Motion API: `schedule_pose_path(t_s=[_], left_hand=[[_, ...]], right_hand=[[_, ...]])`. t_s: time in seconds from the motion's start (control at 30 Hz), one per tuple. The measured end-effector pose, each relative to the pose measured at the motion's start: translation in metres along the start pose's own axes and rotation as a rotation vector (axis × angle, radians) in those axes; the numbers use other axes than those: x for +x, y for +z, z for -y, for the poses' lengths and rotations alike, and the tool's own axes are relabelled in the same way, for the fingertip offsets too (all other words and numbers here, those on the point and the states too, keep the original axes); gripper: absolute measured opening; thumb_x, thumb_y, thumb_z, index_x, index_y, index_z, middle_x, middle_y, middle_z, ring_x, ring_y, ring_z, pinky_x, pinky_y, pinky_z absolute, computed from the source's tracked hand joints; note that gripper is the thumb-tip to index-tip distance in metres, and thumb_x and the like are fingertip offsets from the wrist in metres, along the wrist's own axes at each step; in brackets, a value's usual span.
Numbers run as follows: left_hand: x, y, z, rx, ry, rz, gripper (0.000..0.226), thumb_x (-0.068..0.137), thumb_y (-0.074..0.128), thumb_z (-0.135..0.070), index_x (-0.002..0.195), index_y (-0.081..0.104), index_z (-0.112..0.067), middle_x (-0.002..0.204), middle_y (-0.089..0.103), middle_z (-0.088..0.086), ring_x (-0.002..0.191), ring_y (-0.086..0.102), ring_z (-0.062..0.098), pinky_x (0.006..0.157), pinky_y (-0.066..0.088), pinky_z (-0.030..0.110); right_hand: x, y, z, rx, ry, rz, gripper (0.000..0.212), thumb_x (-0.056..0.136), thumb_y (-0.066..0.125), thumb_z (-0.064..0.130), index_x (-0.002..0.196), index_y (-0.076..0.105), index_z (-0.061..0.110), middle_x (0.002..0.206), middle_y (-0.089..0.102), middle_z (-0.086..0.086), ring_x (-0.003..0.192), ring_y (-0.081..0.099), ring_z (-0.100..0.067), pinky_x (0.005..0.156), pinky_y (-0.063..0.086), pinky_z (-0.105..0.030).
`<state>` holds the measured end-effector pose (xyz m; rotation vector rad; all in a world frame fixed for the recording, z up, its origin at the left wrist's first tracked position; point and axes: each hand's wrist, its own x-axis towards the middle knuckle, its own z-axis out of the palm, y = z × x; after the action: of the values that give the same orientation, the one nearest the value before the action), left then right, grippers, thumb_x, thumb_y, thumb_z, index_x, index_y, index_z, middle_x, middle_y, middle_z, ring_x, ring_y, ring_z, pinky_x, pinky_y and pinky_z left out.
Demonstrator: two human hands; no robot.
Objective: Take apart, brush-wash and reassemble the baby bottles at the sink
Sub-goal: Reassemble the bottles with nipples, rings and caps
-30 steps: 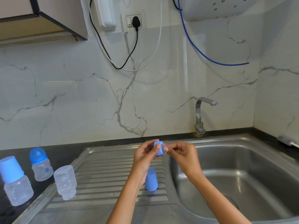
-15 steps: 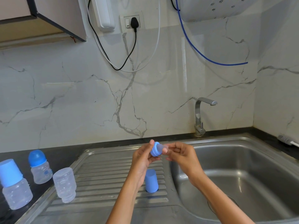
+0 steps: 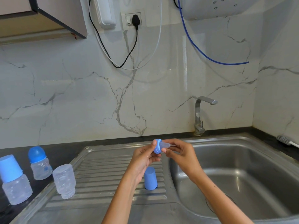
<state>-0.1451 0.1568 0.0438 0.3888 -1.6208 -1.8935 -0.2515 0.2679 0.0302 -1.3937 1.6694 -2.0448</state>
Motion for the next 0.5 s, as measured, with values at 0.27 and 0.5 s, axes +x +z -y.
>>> schedule_pose_path(t_s=[0.27, 0.5], left_hand=[[-0.0014, -0.0017, 0.0015, 0.005, 0.050, 0.106, 0.032, 0.088, 0.059, -0.026, 0.112, 0.068, -0.008, 0.109, 0.071, 0.014, 0.103, 0.067, 0.023, 0.088, 0.054, 0.032], [0.0013, -0.0008, 0.0070, -0.024, 0.037, 0.094, 0.031, 0.080, 0.062, -0.028, 0.103, 0.072, -0.008, 0.102, 0.072, 0.013, 0.092, 0.068, 0.021, 0.078, 0.055, 0.029]], right_hand=[[-0.0030, 0.0039, -0.0001, 0.246, 0.094, -0.109, 0.014, 0.081, 0.071, 0.002, 0.095, 0.073, 0.004, 0.089, 0.076, -0.008, 0.084, 0.072, -0.014, 0.070, 0.054, -0.018], [-0.0042, 0.0043, -0.0004, 0.281, 0.158, -0.171, 0.007, 0.081, 0.071, 0.001, 0.087, 0.073, -0.001, 0.082, 0.076, -0.011, 0.076, 0.072, -0.012, 0.071, 0.055, -0.016]])
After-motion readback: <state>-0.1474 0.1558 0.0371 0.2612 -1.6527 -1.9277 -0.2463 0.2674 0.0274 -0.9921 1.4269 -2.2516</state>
